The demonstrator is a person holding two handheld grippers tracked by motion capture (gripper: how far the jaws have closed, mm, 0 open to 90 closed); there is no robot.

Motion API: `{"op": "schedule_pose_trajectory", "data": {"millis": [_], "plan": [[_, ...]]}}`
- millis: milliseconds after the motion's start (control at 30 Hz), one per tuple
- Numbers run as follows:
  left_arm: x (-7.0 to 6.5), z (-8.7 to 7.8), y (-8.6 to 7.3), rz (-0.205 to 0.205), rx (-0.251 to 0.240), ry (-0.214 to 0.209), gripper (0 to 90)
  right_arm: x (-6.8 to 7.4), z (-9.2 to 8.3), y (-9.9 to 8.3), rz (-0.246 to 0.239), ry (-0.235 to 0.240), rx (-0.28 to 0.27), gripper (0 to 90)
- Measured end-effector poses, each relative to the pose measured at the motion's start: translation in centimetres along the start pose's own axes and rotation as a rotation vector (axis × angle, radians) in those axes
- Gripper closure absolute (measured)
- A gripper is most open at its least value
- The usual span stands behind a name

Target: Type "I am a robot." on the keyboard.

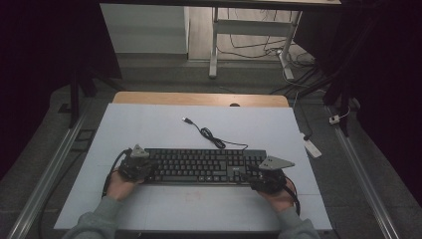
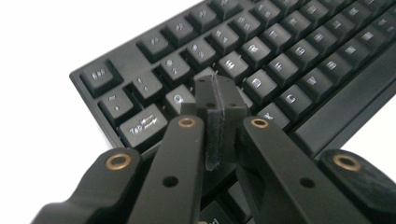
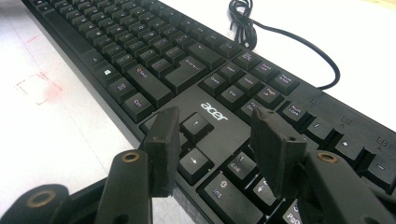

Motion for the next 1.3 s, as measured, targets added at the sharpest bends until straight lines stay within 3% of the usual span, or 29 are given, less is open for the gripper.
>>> {"op": "schedule_pose_trajectory", "data": {"millis": [167,333,433,600,1300], "plan": [[-0.7,-1.4,1.3,-0.005,-0.087,-0.030,86.1,0.0,0.0,0.0,0.001,0.000,-0.002,52.7],[-1.2,-2.4,2.1,-0.018,-0.152,-0.076,68.7,0.0,0.0,0.0,0.000,-0.001,-0.001,52.7],[-1.4,-2.8,2.3,-0.030,-0.168,-0.092,54.3,-0.1,-0.1,0.1,0.002,0.002,-0.005,52.7],[-1.1,-3.3,2.4,-0.058,-0.184,-0.104,42.8,-0.2,-0.1,0.1,0.009,-0.002,-0.009,52.6],[-1.5,-3.2,2.2,-0.038,-0.163,-0.124,37.1,0.0,0.1,0.3,0.005,0.004,-0.012,52.6]]}}
Point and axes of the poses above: each handheld gripper's, and its own axes: z roughly forward along the jaws, y roughly out of its top, x roughly to its left, the point moved 10 cm from there along z, roughly forward along the jaws, and after that the axes turned 11 degrees about -y, right-handed, at the moved point
